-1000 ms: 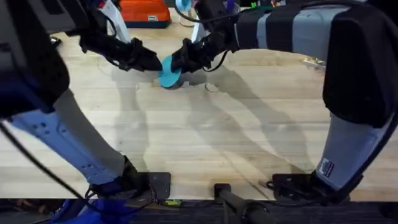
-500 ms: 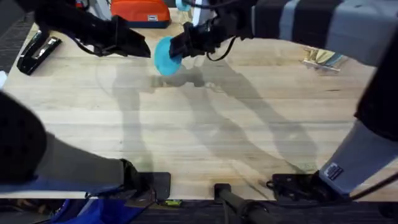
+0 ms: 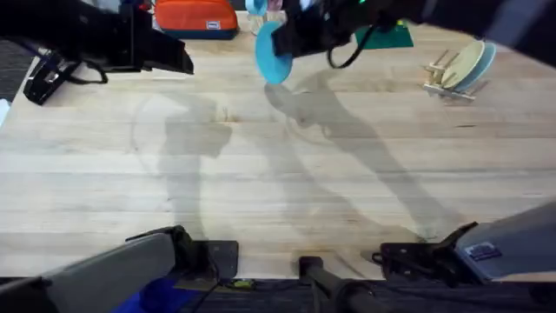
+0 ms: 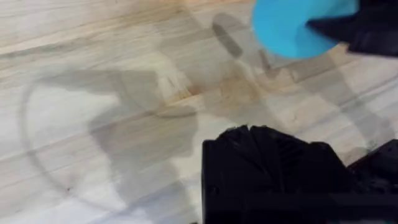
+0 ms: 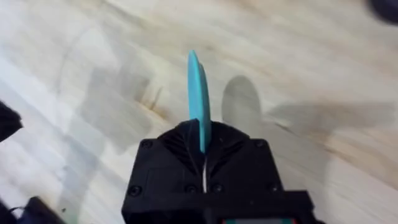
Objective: Pick up the plates from the table one by one and place each into a slot on the dish rack.
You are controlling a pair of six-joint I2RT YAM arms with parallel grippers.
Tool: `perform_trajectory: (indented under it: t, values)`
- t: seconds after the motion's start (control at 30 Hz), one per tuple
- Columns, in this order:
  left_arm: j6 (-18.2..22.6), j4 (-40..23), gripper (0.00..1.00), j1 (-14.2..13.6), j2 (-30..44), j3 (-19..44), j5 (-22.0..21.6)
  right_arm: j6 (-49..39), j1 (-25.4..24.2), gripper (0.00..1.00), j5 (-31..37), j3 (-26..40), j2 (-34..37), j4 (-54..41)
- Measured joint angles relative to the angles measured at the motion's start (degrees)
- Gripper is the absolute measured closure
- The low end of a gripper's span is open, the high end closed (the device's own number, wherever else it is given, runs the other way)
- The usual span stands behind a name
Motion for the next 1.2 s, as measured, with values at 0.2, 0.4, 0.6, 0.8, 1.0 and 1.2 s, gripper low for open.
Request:
perform_trajectory:
  t: [0.2, 0.4, 0.6, 0.8, 1.0, 1.2]
  values:
    - [0.14, -3.15, 0.960, 0.00, -4.57, 0.00, -0.79, -1.80, -1.90, 0.972, 7.77, 0.00, -7.16, -4.77]
    - [0.14, -6.18, 0.960, 0.00, -8.41, 0.00, -3.19, -2.33, -5.49, 0.972, 12.34, 0.00, -12.38, -12.13]
    - [0.14, -8.64, 0.960, 0.00, -11.37, 0.00, -6.37, -2.47, -9.72, 0.972, 13.66, 0.00, -16.49, -18.72]
    - [0.14, -10.73, 0.960, 0.00, -12.59, 0.00, -8.76, -1.50, -14.30, 0.972, 14.91, 0.00, -19.42, -22.84]
    - [0.14, -11.14, 0.961, 0.00, -12.59, 0.00, -9.78, 0.24, -18.50, 0.972, 18.75, 0.00, -21.72, -26.22]
    - [0.33, -11.14, 0.713, -0.02, -12.59, 0.00, -10.17, 0.68, -21.00, 0.973, 24.04, 0.00, -23.88, -27.11]
